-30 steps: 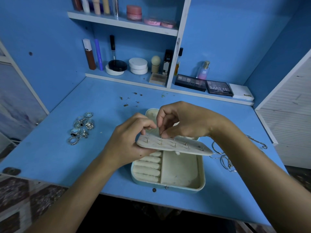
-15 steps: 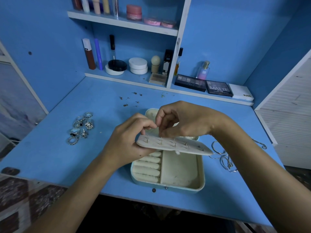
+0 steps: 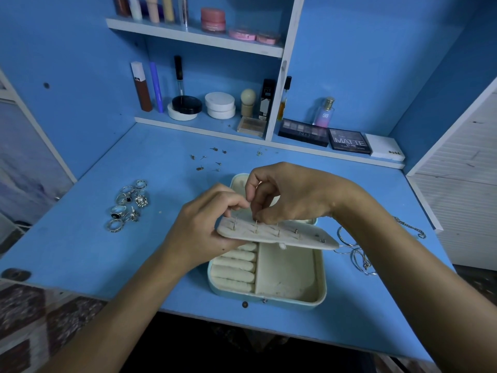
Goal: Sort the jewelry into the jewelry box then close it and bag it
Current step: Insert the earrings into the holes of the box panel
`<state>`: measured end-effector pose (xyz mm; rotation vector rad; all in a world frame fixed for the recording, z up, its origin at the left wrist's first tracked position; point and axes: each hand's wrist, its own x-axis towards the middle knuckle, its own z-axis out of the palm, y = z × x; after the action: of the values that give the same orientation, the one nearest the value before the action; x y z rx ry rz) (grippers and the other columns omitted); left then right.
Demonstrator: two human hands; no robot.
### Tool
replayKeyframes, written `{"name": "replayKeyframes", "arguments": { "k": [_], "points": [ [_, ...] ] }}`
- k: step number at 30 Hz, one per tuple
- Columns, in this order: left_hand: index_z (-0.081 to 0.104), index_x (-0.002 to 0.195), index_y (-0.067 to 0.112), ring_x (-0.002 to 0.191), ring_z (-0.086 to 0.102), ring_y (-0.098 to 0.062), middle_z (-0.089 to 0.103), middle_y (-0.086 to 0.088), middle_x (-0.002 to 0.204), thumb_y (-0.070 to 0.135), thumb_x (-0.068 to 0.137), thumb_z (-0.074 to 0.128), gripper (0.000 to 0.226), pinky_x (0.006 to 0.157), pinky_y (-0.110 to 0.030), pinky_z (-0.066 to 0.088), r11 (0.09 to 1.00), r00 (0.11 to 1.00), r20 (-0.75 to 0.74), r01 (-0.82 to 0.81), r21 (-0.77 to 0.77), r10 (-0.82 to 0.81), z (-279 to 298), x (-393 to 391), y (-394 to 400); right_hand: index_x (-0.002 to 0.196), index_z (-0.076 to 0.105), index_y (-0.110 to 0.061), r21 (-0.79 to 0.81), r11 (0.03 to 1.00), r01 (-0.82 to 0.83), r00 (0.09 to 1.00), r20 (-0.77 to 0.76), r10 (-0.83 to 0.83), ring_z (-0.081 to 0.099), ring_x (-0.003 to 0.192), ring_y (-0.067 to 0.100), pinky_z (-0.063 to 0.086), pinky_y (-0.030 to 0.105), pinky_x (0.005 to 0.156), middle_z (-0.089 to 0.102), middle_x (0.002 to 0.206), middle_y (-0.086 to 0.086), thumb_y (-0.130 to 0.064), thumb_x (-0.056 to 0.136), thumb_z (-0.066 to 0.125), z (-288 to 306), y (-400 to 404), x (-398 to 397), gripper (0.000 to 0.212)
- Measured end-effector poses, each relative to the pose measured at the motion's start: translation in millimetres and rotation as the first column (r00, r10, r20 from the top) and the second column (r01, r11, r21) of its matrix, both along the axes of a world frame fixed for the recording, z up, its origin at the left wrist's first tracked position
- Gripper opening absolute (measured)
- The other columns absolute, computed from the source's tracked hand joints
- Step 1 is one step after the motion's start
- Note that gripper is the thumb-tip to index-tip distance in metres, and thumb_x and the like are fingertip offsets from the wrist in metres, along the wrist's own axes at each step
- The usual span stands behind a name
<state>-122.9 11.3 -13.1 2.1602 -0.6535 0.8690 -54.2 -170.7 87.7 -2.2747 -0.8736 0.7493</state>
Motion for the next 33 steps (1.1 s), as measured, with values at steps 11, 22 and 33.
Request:
{"name": "replayKeyframes", "arguments": {
  "k": [11,22,33],
  "points": [
    [0.055,0.104,0.019,0.072,0.053,-0.009,0.052,0.010,0.097,0.033,0.073,0.080,0.042,0.073,-0.003,0.033,1.000,1.000,-0.007,-0.024,0.006,0.024,0,-1,0,0.101,0.060,-0.024,-0.035,0.999,-0.007,1.000,0.024,0.007,0.071,0.087,0.018,0.057,0.038,0.090,0.075,0.088,-0.005,-0.006,0.080,0.074,3,1,0,0.031],
    [0.056,0.104,0.017,0.073,0.052,-0.007,0.051,0.010,0.098,0.028,0.076,0.073,0.035,0.074,-0.002,0.033,1.000,1.000,0.004,-0.001,0.003,0.001,0,-1,1,0.097,0.057,-0.022,-0.044,0.999,-0.017,0.999,0.032,0.018,0.070,0.085,0.022,0.056,0.044,0.089,0.075,0.086,-0.004,-0.004,0.078,0.074,1,1,0,0.031],
    [0.055,0.103,0.017,0.070,0.054,-0.010,0.054,0.007,0.097,0.026,0.074,0.078,0.039,0.071,-0.005,0.033,0.999,1.000,0.006,-0.029,-0.017,0.029,-1,2,1,0.107,0.061,-0.018,0.080,0.996,0.028,0.997,-0.075,-0.022,0.071,0.088,0.021,0.058,0.029,0.079,0.076,0.094,-0.001,-0.003,0.084,0.072,-5,-8,5,0.029]
  ]
}}
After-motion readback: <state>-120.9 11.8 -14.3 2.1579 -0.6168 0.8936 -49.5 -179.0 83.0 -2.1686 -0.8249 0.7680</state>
